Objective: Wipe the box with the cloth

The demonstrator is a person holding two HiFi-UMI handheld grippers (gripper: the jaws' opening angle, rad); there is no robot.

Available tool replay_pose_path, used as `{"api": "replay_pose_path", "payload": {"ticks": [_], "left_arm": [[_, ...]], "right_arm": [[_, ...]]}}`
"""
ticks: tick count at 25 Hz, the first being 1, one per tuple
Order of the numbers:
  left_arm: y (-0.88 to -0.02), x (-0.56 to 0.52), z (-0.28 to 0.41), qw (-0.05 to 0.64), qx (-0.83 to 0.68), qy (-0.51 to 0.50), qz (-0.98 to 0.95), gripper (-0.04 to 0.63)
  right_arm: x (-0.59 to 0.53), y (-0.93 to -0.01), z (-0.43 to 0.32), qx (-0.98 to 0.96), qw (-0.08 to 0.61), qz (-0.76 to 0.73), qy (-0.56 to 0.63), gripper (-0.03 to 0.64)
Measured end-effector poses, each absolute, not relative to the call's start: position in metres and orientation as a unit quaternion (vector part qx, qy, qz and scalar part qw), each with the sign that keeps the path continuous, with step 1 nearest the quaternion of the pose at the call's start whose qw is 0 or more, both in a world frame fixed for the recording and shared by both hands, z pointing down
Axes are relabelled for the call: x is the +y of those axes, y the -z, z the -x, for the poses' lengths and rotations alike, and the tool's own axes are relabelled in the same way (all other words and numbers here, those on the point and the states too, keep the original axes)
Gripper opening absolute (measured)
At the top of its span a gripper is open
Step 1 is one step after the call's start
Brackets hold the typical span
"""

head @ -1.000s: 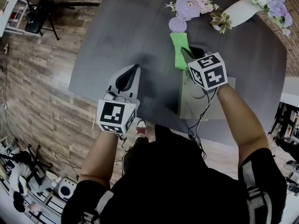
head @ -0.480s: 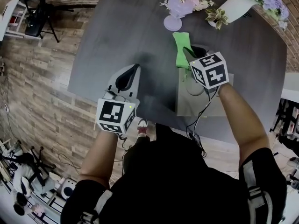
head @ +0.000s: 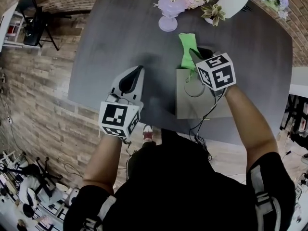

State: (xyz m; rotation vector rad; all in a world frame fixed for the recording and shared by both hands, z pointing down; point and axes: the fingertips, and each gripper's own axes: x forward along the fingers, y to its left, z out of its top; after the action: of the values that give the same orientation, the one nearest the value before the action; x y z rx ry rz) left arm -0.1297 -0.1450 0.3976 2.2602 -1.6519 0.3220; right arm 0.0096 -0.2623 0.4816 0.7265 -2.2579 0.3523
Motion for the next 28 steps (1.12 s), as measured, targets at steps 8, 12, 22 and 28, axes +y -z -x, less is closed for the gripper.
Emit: {"api": "replay_pose_path", "payload": {"ticks": [8,12,22,28], "left_arm": [[-0.396,-0.152,0.113,0.159,-0.567,-0.114,-0.800,0.009],[-0.397,-0.153,0.105,0.162,-0.561,-0.115,-0.803,0.009],[-0.396,-0.153,0.100,0.157,-0.552,-0.139,-0.807,0.009],[-0.400,-0.156,0.094,0.157,-0.540,-0.152,-0.813,0.009]], "right_arm": [[-0.266,-0.481,-0.033,-0.871,0.363,-0.299,-0.141,0.037],[-0.267,-0.481,-0.042,-0.869,0.364,-0.304,-0.140,0.037],[-0.279,-0.486,-0.071,-0.865,0.371,-0.311,-0.134,0.037],[-0.284,-0.482,-0.085,-0.869,0.356,-0.317,-0.130,0.037]]}}
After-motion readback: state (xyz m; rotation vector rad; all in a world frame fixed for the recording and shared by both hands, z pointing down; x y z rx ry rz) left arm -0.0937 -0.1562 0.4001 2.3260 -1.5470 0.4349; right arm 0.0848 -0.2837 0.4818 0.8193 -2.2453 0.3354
